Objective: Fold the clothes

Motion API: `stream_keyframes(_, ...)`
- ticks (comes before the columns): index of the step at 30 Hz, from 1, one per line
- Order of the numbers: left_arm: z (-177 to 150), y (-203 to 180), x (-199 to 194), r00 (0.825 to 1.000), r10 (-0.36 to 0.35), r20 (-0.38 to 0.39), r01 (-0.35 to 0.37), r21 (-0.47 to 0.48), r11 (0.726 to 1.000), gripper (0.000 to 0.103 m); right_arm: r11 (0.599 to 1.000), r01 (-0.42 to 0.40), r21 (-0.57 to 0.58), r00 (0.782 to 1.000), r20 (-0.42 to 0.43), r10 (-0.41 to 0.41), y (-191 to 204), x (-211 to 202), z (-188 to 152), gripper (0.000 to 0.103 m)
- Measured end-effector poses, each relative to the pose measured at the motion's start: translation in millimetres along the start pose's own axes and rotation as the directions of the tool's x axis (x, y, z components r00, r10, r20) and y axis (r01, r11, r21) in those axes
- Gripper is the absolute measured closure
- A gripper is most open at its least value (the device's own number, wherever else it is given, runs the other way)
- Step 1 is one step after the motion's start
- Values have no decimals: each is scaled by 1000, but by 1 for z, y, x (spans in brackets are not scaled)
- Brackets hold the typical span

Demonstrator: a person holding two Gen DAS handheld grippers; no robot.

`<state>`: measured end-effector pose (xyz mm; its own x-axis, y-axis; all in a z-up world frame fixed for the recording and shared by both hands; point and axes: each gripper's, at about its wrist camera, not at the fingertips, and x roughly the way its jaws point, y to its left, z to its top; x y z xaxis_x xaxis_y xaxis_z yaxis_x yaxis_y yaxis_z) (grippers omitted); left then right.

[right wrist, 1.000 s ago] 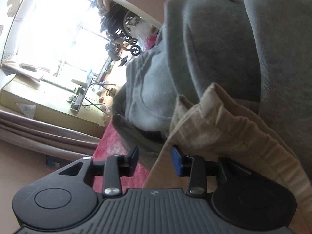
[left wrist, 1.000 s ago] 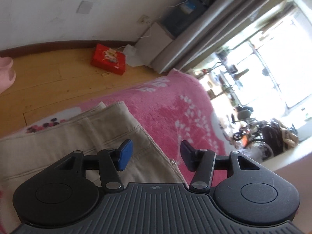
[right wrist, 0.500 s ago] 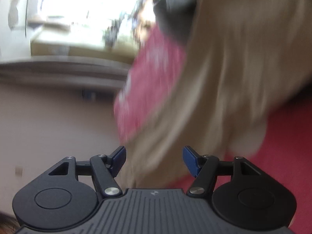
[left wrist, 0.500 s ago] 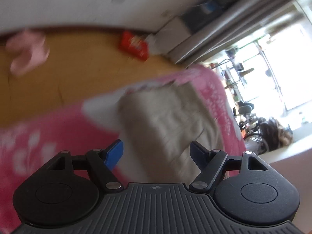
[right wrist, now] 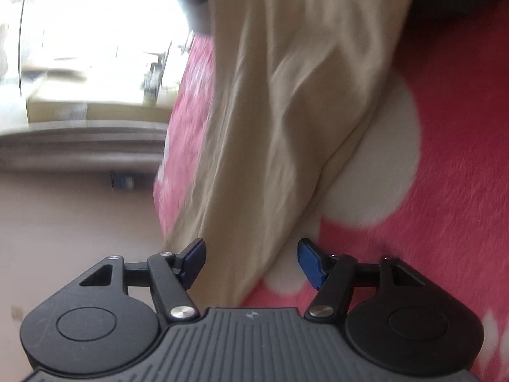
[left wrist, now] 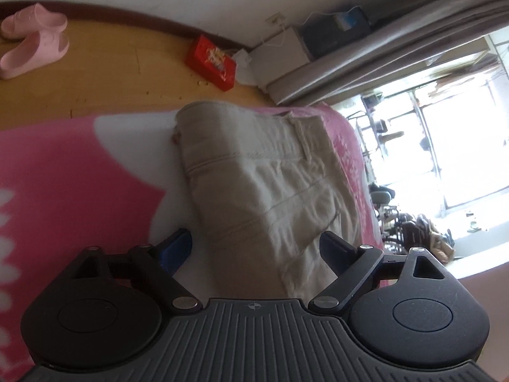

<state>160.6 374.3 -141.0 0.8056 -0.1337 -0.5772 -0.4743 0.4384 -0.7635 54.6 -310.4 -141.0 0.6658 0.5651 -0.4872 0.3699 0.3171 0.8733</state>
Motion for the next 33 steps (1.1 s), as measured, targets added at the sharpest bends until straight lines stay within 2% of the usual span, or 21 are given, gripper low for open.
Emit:
stream_keyframes(3,-1,-5,5,999,23,33,-24,21,999,30,999,-20,27,999,44,18,-5,9,1,37)
stream_keyframes(5,-2,-9,9,997,43,57,-45,32,999,47,999,-24,29,997,69,22,-4,16,3,37)
stream_keyframes(8,-6,-10,10,994,69,79,-72,39,997,59,999,-24,39,994,110,19,-2,22,5,39)
stream_keyframes(16,-11,-28,-3,985,121,127,-134,106,985,75,997,-34,66,980,198,20,-1,42,15,50)
stream_keyframes(17,-12,-30,-5,983,127,133,-142,114,983,78,996,-35,86,979,204,17,-2,43,17,53)
stream_keyframes(19,-14,-35,-8,980,139,146,-158,131,979,84,994,-12,106,978,209,-11,-3,43,19,71)
stream_keyframes(20,-14,-38,-10,978,145,152,-166,140,976,87,994,11,104,977,209,-33,-1,44,20,93)
stream_keyframes(23,-16,-44,-25,975,149,168,-178,174,969,89,997,82,2,972,222,-80,15,41,18,95)
stream_keyframes(27,-16,-50,-59,975,131,182,-173,234,957,90,991,105,-88,975,204,-85,36,30,13,96)
stream_keyframes(33,-19,-17,-122,966,186,179,-221,203,954,91,974,129,-188,989,93,-113,57,2,-5,96)
